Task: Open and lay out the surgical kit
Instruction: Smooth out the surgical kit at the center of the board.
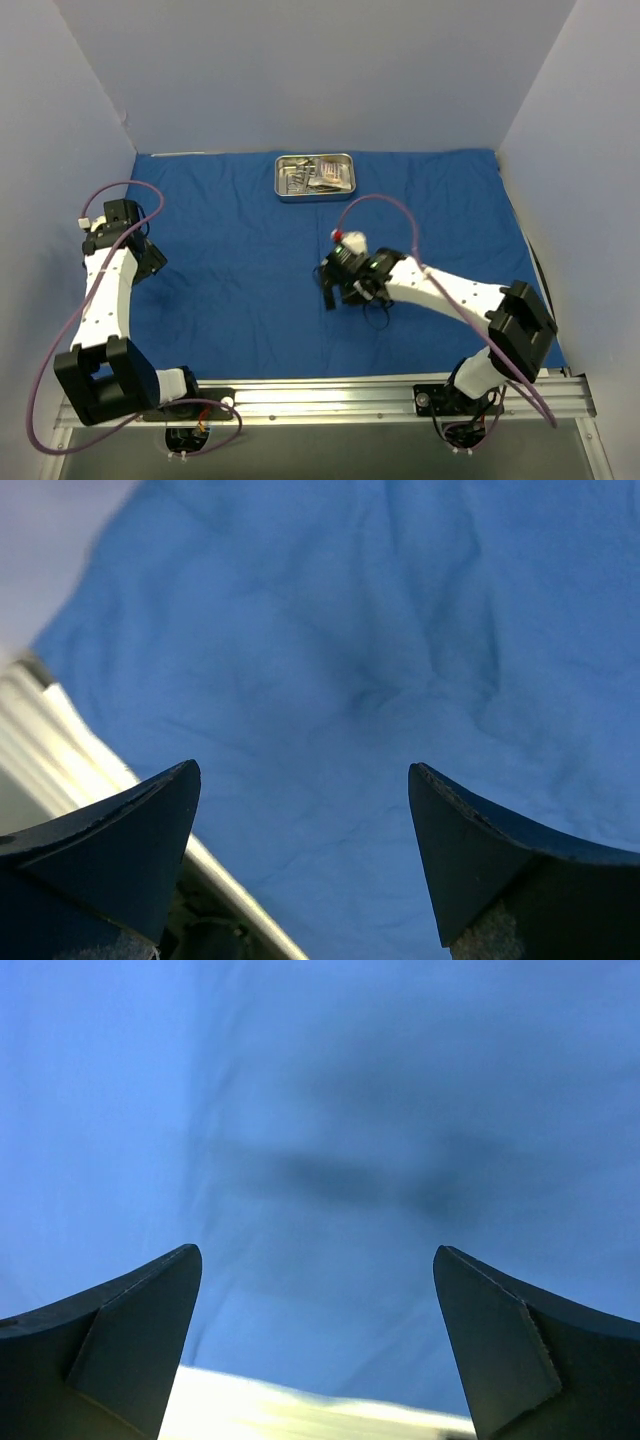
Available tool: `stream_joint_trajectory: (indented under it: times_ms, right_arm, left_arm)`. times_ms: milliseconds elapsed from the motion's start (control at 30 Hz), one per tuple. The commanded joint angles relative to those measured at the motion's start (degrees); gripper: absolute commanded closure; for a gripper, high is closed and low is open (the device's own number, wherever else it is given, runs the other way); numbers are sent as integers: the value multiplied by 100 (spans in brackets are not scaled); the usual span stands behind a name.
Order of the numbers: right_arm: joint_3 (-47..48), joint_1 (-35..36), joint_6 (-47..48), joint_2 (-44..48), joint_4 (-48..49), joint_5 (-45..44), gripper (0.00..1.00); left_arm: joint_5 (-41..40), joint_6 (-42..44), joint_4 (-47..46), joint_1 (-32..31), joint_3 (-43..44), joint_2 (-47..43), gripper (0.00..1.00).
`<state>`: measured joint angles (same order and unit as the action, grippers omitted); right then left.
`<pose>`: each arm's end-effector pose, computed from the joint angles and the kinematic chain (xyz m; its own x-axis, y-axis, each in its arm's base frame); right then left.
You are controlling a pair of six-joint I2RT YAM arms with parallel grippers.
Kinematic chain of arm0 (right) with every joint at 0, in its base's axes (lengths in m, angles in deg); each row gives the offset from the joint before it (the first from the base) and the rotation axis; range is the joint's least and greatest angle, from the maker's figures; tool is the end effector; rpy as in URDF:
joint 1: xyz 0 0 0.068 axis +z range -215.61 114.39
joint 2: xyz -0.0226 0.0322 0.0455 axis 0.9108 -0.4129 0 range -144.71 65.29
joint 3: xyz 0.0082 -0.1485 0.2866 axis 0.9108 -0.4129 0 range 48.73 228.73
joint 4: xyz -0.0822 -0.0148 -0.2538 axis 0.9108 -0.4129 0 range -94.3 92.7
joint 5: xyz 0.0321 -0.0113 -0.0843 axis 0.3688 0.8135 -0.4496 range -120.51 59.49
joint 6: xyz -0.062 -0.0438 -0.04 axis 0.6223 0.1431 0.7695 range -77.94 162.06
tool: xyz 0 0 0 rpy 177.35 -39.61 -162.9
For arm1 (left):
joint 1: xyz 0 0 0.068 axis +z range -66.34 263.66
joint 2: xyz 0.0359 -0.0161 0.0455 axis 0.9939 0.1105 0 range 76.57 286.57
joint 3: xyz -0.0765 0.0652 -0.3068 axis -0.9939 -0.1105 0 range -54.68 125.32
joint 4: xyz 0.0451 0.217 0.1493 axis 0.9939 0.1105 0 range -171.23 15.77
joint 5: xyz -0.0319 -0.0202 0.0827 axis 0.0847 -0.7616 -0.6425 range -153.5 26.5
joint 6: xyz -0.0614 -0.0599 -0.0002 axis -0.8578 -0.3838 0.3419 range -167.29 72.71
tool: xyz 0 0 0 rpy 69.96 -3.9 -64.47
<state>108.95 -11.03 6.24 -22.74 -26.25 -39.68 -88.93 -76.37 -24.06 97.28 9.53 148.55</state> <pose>0.2074 0.2707 0.2404 -0.8342 -0.1763 -0.5226 -0.3278 0.9205 0.2128 0.2252 0.0879 0.3100 -0.5800 -0.5923 -0.5592 -0.7683 0.6259 0.1340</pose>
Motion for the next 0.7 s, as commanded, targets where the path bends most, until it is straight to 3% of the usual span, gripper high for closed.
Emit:
stream_joint_trajectory:
  times_ms: [0, 200, 333, 667]
  right_arm:
    - [60, -1254, 57, 453, -401, -708, 4]
    - [-397, -3170, -57, 629, 143, -666, 5]
    - [-871, -3874, -49, 559, 705, -289, 5]
    - [-1522, -4596, -513, 172, 1014, -111, 5]
  left_arm:
    - [416, -325, -644, 0, 39, 586, 6]
    - [696, -572, -917, 157, 163, 1475, 5]
    - [846, -651, -1076, 368, -22, 1713, 5]
    - [1216, -809, -1129, 957, -566, 1995, 1]
